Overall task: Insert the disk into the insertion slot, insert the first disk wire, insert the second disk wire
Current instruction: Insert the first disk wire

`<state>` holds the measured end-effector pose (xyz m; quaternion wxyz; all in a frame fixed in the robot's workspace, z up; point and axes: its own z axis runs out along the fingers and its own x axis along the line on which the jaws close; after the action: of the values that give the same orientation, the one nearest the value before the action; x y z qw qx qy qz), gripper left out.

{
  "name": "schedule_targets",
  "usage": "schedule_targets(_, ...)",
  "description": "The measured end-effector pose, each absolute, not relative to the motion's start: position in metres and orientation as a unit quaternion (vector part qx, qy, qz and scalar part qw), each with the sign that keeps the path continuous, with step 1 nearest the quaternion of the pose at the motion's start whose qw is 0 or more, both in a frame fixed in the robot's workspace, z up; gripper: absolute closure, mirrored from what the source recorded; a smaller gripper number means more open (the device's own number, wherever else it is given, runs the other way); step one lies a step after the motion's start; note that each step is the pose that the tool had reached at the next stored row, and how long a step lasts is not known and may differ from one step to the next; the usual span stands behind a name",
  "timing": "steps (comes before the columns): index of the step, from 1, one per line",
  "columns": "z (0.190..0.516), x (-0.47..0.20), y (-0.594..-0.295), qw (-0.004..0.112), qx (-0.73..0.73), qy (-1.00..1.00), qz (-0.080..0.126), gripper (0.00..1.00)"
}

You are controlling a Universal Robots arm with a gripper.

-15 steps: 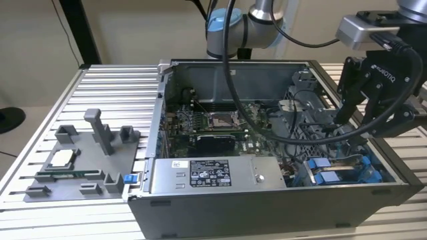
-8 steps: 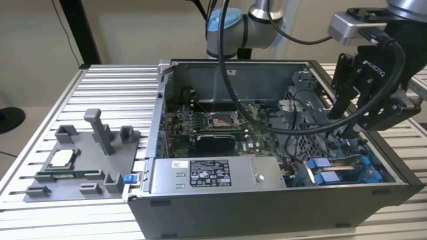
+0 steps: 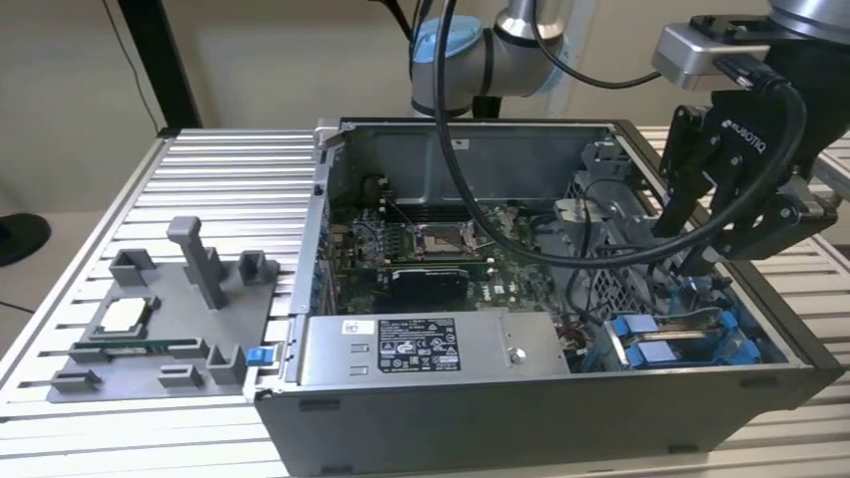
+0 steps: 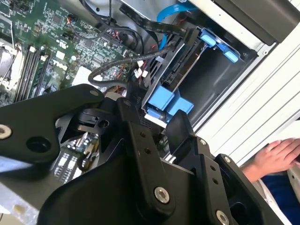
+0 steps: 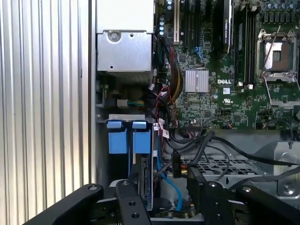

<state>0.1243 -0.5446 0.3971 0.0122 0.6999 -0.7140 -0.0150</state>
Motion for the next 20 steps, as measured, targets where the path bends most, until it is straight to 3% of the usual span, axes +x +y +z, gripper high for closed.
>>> schedule_targets(4, 0.3971, 0.1243, -0.5446, 0.020, 0.700, -0.714, -0.023, 0.00)
schedule_targets(20, 0.3954, 0.1260, -0.5479, 0.020, 0.700, -0.714, -0.026, 0.00)
